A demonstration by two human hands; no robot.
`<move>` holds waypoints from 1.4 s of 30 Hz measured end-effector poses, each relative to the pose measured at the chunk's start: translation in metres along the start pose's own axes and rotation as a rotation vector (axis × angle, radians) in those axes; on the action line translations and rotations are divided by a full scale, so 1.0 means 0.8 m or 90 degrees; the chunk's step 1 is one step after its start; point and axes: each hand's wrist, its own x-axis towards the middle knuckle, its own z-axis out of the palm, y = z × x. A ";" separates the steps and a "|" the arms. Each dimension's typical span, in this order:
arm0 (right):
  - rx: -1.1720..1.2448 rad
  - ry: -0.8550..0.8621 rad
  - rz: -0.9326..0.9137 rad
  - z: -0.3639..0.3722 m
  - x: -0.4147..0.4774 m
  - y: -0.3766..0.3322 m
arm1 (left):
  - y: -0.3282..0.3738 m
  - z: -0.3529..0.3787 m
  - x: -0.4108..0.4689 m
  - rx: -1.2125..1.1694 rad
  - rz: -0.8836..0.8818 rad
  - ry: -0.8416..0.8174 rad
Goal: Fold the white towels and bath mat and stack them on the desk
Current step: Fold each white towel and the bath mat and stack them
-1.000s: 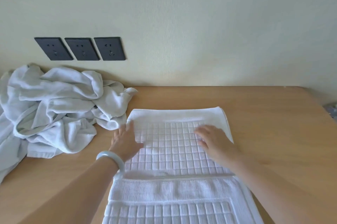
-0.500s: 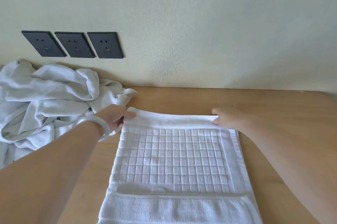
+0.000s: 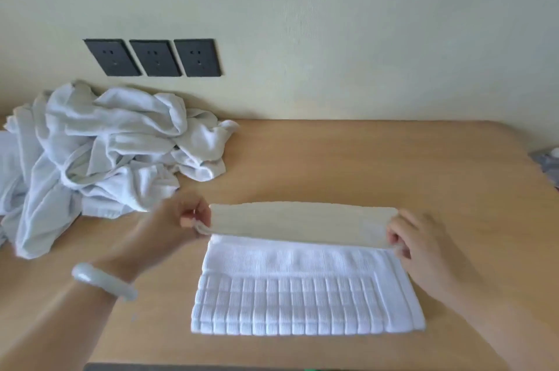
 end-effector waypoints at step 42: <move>-0.019 -0.153 0.317 0.073 -0.049 -0.067 | -0.056 0.123 -0.117 -0.086 -0.265 0.018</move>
